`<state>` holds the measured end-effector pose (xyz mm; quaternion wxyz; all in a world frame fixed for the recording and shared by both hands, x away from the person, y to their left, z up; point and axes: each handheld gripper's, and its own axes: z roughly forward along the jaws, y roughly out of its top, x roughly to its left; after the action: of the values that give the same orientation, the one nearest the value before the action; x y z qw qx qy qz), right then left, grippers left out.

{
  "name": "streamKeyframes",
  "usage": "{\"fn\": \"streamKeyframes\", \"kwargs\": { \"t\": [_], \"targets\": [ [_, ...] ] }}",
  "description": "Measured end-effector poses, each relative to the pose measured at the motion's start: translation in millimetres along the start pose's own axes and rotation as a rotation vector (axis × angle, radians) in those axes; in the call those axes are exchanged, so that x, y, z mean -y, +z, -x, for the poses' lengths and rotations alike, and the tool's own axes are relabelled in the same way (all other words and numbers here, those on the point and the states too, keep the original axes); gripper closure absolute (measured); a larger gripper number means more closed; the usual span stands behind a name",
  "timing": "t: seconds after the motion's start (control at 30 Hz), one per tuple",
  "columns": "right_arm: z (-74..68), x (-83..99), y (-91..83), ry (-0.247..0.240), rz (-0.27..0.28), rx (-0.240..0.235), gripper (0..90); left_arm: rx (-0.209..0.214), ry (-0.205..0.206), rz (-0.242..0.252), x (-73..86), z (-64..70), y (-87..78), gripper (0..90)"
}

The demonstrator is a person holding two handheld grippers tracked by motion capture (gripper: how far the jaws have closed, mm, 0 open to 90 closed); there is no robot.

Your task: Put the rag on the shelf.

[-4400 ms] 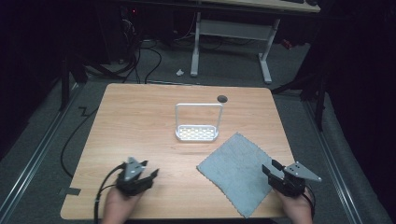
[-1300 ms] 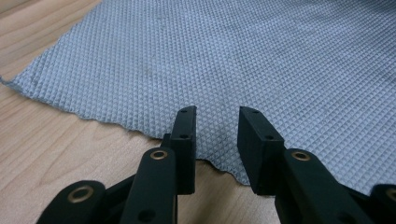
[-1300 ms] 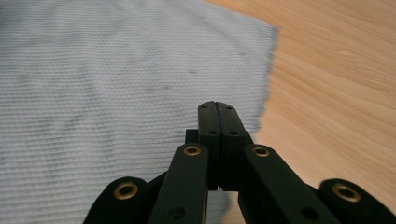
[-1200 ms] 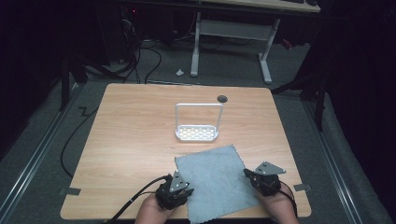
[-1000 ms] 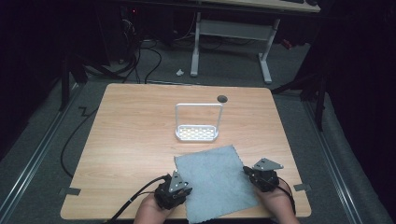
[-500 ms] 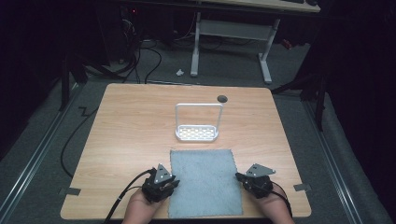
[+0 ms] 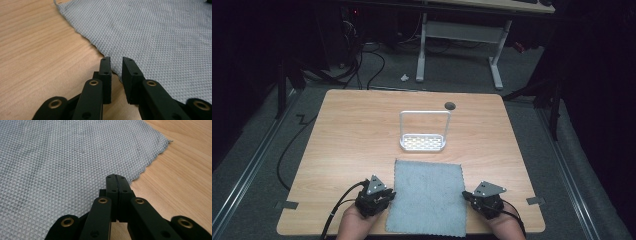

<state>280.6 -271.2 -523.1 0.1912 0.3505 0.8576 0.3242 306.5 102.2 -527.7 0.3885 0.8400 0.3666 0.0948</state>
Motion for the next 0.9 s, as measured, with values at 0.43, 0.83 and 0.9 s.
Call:
{"fn": "streamKeyframes", "kwargs": {
  "t": [0.43,0.83,0.9],
  "targets": [
    [-1.6,-4.8,1.3,-0.020,0.017,0.012,90.0,-0.025,0.064,0.035,-18.3,18.3,18.3,77.7],
    [-2.7,-0.4,0.6,-0.009,0.006,-0.016,90.0,0.067,0.123,-0.037,-6.2,33.8,8.6,79.7],
    [-4.1,0.7,-1.2,-0.015,0.003,-0.023,90.0,0.077,0.122,-0.037,-6.6,31.6,8.4,79.6]
  ]
}}
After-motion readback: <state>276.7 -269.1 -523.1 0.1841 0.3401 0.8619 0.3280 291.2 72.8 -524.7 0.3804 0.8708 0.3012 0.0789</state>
